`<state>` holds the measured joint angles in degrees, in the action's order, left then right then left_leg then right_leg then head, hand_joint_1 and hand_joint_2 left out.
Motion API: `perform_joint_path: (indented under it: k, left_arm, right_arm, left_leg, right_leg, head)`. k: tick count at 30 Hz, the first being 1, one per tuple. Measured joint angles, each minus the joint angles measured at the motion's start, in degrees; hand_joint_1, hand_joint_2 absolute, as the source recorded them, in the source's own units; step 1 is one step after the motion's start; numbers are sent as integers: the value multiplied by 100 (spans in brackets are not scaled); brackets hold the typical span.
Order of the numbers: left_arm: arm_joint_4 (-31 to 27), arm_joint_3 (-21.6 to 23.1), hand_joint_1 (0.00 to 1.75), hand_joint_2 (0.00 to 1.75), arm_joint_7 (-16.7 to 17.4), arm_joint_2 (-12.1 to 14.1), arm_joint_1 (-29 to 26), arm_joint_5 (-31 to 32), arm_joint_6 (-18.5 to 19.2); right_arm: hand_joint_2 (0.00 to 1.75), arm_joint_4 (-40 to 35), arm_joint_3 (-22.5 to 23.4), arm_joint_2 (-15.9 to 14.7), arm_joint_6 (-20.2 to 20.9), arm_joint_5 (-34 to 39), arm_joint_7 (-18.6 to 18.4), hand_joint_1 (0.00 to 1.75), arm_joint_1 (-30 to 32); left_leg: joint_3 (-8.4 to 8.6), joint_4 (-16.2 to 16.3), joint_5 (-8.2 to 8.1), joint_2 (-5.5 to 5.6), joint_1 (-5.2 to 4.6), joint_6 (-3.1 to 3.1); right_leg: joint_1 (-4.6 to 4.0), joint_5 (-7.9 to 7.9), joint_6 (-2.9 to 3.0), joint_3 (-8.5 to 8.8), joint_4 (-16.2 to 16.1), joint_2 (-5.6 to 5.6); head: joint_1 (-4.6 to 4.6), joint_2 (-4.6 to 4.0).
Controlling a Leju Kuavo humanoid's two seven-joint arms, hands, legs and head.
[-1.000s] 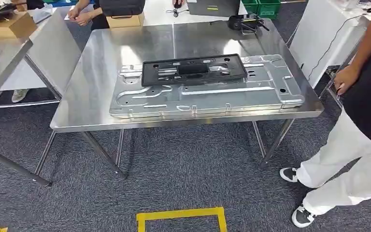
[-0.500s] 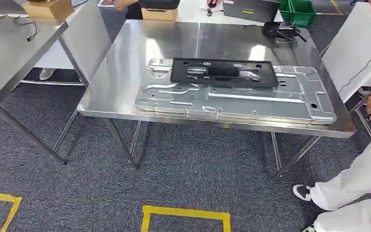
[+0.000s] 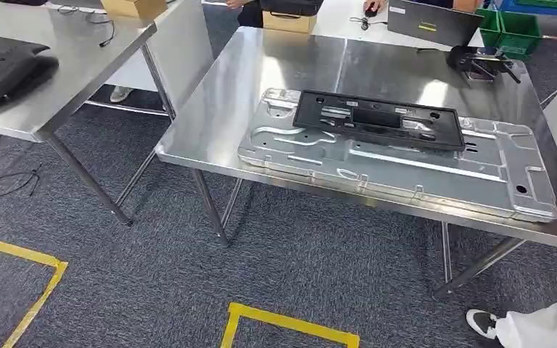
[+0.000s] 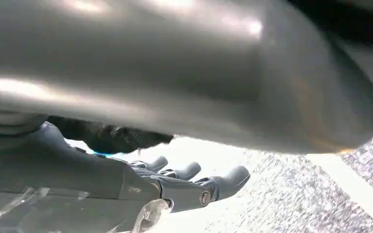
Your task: Take the parts from the cabinet and place them on the table.
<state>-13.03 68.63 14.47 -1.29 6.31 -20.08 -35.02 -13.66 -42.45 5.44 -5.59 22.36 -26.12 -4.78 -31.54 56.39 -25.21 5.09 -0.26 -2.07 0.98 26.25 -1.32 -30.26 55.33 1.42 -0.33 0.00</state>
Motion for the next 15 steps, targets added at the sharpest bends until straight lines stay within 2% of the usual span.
perform_joint_path:
  k: [1,2,4,5,6,7,8,9,10,11,13,14,15]
  left_arm:
    - [0,-4,0,0,-28,-2,6,-68,-7]
    - [0,-11,0,0,-77,-2,21,-145,-7]
    - [0,-67,0,0,-262,15,16,-460,-4]
    - [0,-120,0,0,-339,24,-1,-615,-7]
    - [0,-184,0,0,-392,46,-17,-724,-22]
    - [0,-234,0,0,-426,68,-25,-772,-50]
    - [0,-278,0,0,-446,92,-34,-796,-68]
    - [0,-319,0,0,-450,118,-34,-818,-83]
    - [0,-356,0,0,-453,127,-21,-866,-103]
    - [0,-406,0,0,-455,136,-18,-929,-116]
    - [0,-496,0,0,-461,149,-36,-1023,-118]
    - [0,-531,0,0,-461,151,-51,-1043,-118]
    - [0,-575,0,0,-461,151,-60,-1089,-127]
  right_arm:
    - [0,2,0,-7,-15,-2,11,0,4]
    - [0,4,0,-7,-24,-11,18,0,11]
    - [0,13,-11,-11,-44,-79,40,0,18]
    - [0,15,-24,-15,-48,-107,57,0,17]
    - [0,17,-46,-15,-48,-140,70,0,15]
    - [0,17,-79,-15,-46,-166,88,0,14]
    - [0,17,-107,-15,-46,-201,105,0,11]
    - [0,22,-140,-15,-44,-263,123,0,6]
    - [0,31,-164,-26,-48,-326,149,0,3]
    - [0,33,-190,-33,-55,-365,179,0,-9]
    - [0,35,-262,-53,-131,-367,241,0,-20]
    - [0,35,-273,-57,-162,-365,260,0,-31]
    - [0,35,-278,-70,-177,-354,273,0,-40]
  left_leg:
    - [-131,254,-169,-205,-11,45]
    - [-344,687,-398,-319,12,87]
    - [-820,1634,-771,-406,45,142]
    - [-931,1843,-776,-417,65,158]
    - [-883,1720,-655,-424,80,164]
    - [-687,1343,-436,-443,88,162]
    - [-396,765,-167,-498,88,150]
    - [-110,210,52,-627,80,124]
    - [16,-80,28,-833,24,72]
    - [8,-90,52,-739,5,42]
    - [-27,-69,27,-689,-19,-2]
    - [-22,-101,45,-656,-14,-38]
    - [30,-147,87,-606,49,-89]
  right_leg:
    - [6,12,43,1,0,-44]
    - [3,20,58,3,0,-113]
    - [-1,34,64,0,1,-245]
    - [-1,41,61,4,2,-299]
    - [-1,50,59,14,2,-349]
    - [-1,63,47,32,2,-389]
    - [0,76,30,57,2,-428]
    - [-1,93,10,86,2,-457]
    - [-39,116,-26,103,8,-487]
    - [-47,130,-54,103,9,-504]
    - [-34,136,-104,119,-12,-549]
    - [-43,139,-147,144,-31,-583]
    - [-6,188,-186,138,8,-511]
  head:
    - [-35,0]
    - [-33,0]
    - [-35,0]
    - [-35,0]
    - [-35,0]
    - [-35,0]
    - [-35,0]
    - [-35,0]
    - [-33,0]
    - [-26,0]
    - [-26,0]
    - [-29,0]
    - [-31,0]
